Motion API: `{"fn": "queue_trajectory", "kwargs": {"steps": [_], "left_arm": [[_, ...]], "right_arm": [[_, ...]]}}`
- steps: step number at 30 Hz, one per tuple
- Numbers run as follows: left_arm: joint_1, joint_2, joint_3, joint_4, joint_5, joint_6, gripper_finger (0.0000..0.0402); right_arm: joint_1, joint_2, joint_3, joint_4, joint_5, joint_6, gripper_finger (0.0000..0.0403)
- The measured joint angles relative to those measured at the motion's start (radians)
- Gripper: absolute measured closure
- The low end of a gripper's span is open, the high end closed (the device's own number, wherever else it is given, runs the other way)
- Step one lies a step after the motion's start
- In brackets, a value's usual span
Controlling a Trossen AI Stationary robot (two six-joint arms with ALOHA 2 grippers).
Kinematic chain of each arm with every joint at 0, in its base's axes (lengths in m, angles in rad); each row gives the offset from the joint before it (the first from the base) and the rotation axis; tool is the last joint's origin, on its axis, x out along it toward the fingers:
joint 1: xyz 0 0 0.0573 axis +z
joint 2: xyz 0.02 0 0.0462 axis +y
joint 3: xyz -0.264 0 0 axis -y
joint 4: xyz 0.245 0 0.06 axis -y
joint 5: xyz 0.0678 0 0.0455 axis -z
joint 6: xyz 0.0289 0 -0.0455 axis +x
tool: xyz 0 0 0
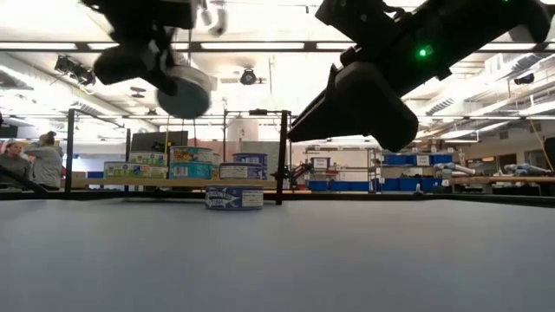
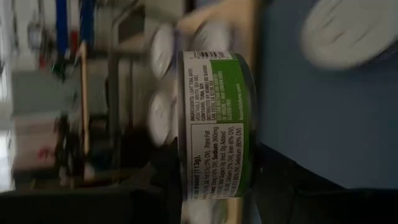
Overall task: Stack canned seafood by type on shelf
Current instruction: Stack the green tuna can on top of the other green tuna can on the shelf
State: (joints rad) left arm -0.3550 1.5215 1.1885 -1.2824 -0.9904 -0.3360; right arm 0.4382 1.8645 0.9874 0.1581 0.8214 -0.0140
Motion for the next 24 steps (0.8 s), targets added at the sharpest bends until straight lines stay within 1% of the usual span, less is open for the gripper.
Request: {"fn": "queue_trajectory", "kwargs": {"steps": [4,6,7,9,11,13,16,18,21,24], "left_arm": [[0.015,-0.055,-0.001,-0.256,-0.002,-0.225,0.0255],[0.026,-0.090,-0.020,-0.291,0.007,-0.298,0.0255],[0.035,-0.115,-0.037,-0.282,0.024,-0.298,0.0255],[0.054,-0.168,-0.077,-0.270,0.071,-0.309,0.0255],[0.086,-0.201,-0.120,-0.295,0.076,-0.343,0.0255],[0.123,-0.236,-0.169,-0.282,0.084,-0.351,0.0255],[0.186,-0.274,-0.228,-0.289,0.090,-0.349,0.0255],[0.234,-0.279,-0.260,-0.276,0.088,-0.331,0.0255],[0.310,-0.283,-0.293,-0.269,0.055,-0.292,0.0255],[0.387,-0.281,-0.310,-0.185,0.060,-0.209,0.0255]], "right_arm": [[-0.015,0.000,0.000,-0.001,-0.042,-0.004,0.0334],[-0.024,0.000,0.000,-0.001,-0.057,-0.005,0.0374],[-0.028,0.000,0.000,-0.002,-0.065,-0.008,0.0388],[-0.034,0.000,0.000,-0.002,-0.077,-0.016,0.0392],[-0.040,0.001,0.000,-0.002,-0.087,-0.014,0.0385],[-0.042,0.001,0.000,-0.002,-0.088,-0.012,0.0383],[-0.042,0.001,0.000,-0.002,-0.088,-0.015,0.0395],[-0.042,0.001,0.000,-0.002,-0.088,-0.021,0.0398],[-0.045,0.002,-0.001,-0.002,-0.088,-0.018,0.0394],[-0.048,0.002,-0.001,-0.002,-0.088,-0.017,0.0396]]}}
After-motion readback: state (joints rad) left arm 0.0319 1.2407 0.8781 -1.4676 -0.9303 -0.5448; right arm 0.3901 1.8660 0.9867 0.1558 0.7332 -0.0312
